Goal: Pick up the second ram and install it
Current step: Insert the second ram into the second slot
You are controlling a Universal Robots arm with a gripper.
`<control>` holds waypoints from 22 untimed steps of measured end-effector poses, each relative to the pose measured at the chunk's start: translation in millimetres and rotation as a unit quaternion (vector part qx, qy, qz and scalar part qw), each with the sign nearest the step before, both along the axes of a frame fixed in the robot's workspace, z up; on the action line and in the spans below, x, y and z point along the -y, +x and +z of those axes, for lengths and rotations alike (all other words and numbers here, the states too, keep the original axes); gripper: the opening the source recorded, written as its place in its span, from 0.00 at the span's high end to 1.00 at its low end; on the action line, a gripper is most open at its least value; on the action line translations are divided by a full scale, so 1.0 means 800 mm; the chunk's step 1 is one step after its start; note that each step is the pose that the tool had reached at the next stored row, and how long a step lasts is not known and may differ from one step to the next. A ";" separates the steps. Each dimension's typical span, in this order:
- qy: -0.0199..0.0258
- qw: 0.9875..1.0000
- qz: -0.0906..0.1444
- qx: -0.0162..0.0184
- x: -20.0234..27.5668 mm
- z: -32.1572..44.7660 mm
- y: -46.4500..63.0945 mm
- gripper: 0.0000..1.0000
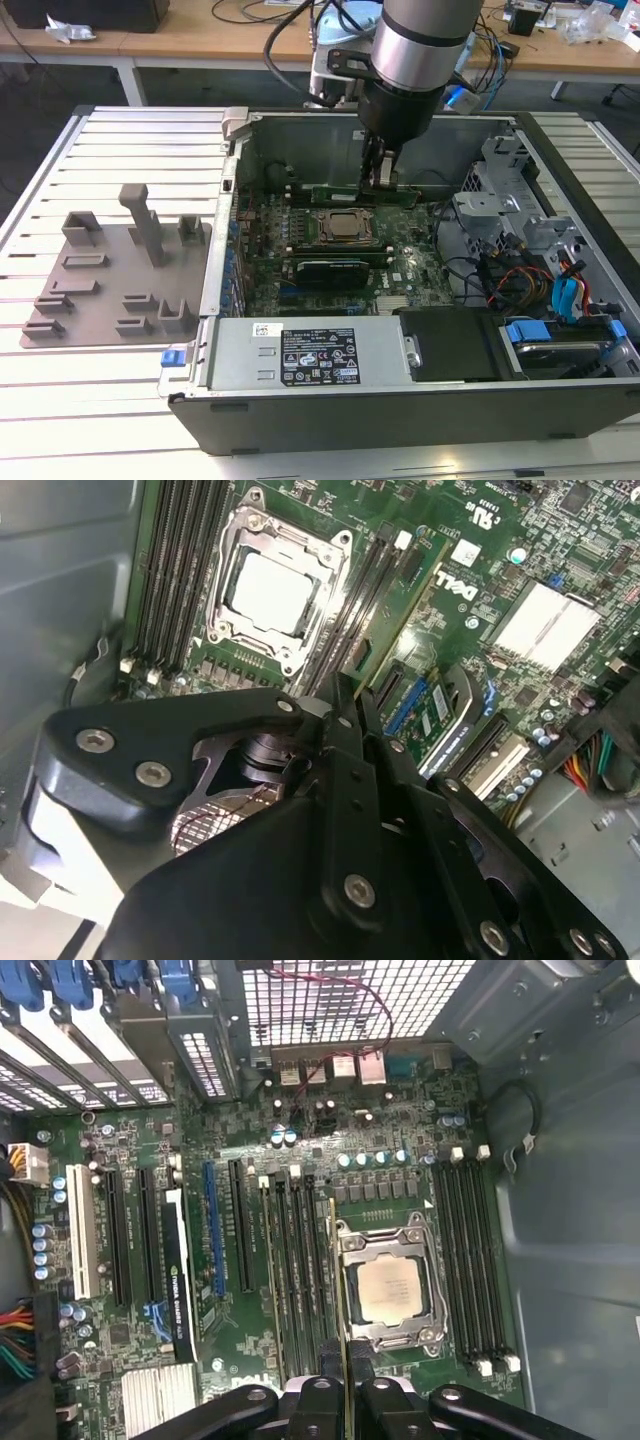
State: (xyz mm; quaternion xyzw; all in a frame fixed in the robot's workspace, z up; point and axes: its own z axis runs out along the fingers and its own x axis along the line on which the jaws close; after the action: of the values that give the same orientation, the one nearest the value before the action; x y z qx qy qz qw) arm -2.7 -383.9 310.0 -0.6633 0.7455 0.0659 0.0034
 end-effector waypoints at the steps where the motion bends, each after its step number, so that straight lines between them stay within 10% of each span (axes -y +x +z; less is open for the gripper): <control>1: 0.000 1.000 0.000 0.000 0.0000 -0.0016 0.000 0.86; 22: 0.000 1.000 0.000 0.000 0.0020 -0.0594 -0.007 0.86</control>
State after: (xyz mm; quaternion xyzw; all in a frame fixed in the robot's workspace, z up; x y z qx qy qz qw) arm -8.5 -385.5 262.5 -0.6633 0.7455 0.0659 0.0035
